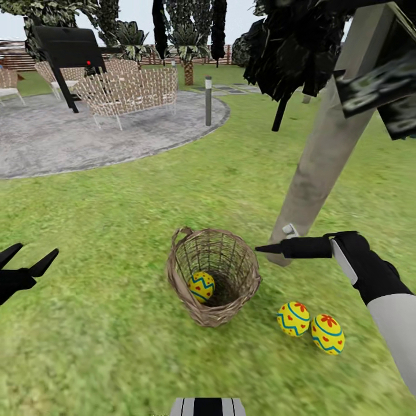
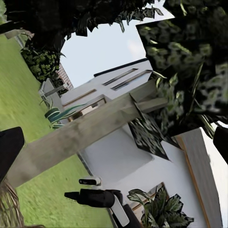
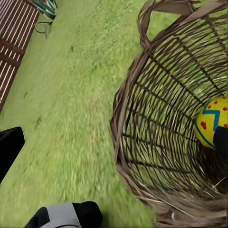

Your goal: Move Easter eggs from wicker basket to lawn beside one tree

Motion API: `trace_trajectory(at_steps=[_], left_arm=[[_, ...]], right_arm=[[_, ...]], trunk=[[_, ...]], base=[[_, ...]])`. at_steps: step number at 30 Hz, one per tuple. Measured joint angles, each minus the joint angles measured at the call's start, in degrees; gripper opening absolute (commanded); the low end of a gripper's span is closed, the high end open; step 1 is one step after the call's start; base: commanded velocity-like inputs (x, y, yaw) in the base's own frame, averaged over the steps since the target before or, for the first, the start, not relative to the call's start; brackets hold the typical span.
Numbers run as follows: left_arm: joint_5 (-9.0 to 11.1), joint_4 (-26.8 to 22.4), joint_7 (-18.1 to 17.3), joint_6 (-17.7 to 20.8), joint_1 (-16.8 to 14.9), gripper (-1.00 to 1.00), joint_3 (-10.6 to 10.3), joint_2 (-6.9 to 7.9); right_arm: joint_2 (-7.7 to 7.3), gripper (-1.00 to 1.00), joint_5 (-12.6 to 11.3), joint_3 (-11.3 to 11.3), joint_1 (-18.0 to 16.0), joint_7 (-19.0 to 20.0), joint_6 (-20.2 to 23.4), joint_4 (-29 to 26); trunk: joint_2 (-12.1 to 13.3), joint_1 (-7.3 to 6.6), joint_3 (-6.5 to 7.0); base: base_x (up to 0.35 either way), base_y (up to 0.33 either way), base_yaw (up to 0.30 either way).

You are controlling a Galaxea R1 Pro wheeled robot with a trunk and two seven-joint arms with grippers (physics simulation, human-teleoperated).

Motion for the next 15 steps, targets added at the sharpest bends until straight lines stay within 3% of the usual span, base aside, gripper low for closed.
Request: trace_trajectory(at_steps=[6, 9, 15], left_arm=[[0.0, 0.0, 0.0, 0.0, 0.0, 1.0, 0.0, -0.02], [0.0, 0.1, 0.0, 0.0, 0.0, 1.0, 0.0, -0.07], [0.0, 0.1, 0.0, 0.0, 0.0, 1.0, -0.1, -0.09]], right_arm=[[0.04, 1.0, 0.0, 0.0, 0.0, -0.1, 0.0, 0.0], [0.19, 1.0, -0.1, 0.1, 0.0, -2.1, 0.0, 0.0], [2.51, 1.0, -0.1, 0.0, 0.0, -7.6, 0.1, 0.1]], trunk=[[0.0, 0.0, 0.0], [0.0, 0.0, 0.0], [0.0, 0.0, 0.0]], base=[[0.0, 0.0, 0.292], [0.0, 0.0, 0.289], [0.0, 0.0, 0.285]])
